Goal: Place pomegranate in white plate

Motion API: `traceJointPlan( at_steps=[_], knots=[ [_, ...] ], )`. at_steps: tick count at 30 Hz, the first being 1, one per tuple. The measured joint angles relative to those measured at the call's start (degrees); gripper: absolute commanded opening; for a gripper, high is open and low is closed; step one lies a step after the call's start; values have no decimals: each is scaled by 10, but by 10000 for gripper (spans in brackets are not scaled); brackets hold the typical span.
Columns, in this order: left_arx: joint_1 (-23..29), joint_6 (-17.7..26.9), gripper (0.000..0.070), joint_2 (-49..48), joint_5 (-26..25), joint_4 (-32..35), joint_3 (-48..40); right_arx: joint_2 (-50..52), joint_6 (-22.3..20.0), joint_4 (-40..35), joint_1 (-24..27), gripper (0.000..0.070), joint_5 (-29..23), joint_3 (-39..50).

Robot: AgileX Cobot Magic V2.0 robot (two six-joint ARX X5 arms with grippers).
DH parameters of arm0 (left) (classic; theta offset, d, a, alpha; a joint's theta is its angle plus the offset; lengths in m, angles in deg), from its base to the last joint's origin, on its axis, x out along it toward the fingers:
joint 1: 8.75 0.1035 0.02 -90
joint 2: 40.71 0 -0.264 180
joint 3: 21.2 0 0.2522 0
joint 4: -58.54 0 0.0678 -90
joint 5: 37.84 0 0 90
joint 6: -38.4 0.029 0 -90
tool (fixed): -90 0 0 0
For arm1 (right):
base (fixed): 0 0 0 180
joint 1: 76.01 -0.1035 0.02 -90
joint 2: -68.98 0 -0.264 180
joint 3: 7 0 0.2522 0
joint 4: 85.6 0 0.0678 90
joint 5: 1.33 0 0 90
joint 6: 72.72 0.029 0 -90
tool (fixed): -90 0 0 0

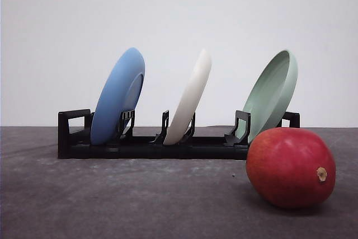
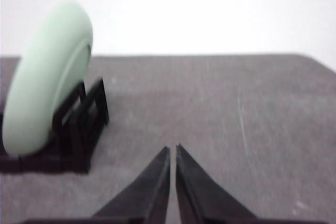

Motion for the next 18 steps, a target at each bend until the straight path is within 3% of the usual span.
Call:
traceJointPlan(
  at_steps=[5, 11, 14, 18],
  knots=[
    [0, -98, 0, 0, 0, 75, 0, 0, 51, -48, 0, 7, 0, 0],
    [0, -143, 1, 0, 1, 172, 3, 0, 168, -106, 0, 6, 2, -5],
    [0, -147, 3, 0, 4, 150, 25, 0, 212, -80, 0, 6, 13, -29],
    [0, -151, 3, 8, 4, 53, 101, 0, 234, -1, 0, 6, 16, -96]
  ],
)
